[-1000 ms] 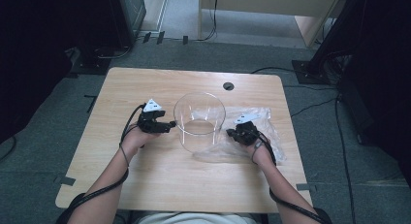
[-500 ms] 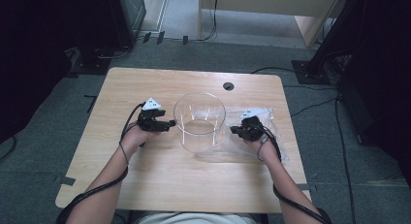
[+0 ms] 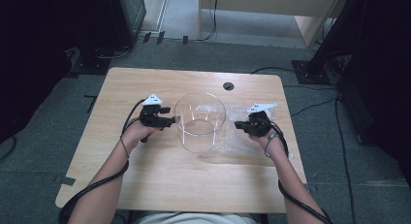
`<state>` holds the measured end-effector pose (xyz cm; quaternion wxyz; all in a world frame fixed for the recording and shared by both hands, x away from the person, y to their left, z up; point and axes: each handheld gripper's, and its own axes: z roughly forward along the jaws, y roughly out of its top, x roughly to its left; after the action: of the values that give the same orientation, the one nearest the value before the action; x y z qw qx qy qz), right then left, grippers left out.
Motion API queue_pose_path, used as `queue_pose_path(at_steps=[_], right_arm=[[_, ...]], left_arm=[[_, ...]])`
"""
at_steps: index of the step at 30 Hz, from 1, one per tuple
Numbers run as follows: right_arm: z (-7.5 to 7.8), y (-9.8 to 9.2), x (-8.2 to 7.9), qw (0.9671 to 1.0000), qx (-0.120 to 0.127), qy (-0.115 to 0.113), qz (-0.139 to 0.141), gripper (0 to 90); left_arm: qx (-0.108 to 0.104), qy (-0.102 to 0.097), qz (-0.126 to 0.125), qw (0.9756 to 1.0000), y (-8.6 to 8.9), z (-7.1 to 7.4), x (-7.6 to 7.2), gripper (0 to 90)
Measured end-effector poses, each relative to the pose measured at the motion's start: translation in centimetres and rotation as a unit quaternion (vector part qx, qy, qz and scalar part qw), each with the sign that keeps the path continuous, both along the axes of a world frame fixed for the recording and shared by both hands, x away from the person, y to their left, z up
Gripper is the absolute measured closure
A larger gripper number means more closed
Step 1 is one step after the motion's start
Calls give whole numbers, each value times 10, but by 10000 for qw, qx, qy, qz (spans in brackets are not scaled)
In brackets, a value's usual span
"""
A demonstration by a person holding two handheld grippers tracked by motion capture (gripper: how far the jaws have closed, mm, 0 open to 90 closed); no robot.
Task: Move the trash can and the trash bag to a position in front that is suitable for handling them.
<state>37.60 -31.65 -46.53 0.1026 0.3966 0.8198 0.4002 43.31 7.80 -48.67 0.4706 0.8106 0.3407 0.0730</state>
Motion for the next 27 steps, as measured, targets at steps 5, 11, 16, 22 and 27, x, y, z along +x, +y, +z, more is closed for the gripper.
queue_pose_path(at_steps=[5,11,16,22,27], right_arm=[[9,-2,-4,9999,-26,-136,100,900],[18,-3,-8,9996,78,-153,203,900],[22,-4,-11,9995,204,-125,217,900],[30,-9,-13,9994,258,-147,160,900],[37,-10,-11,9993,350,-117,72,900]], left_arm=[[37,-42,-158,9999,0,0,-7,325],[120,-63,-241,9996,-2,3,-15,324],[192,-37,-281,9994,-2,6,-22,323],[185,44,-322,9993,0,12,-25,283],[156,-49,-368,9992,4,24,-29,282]])
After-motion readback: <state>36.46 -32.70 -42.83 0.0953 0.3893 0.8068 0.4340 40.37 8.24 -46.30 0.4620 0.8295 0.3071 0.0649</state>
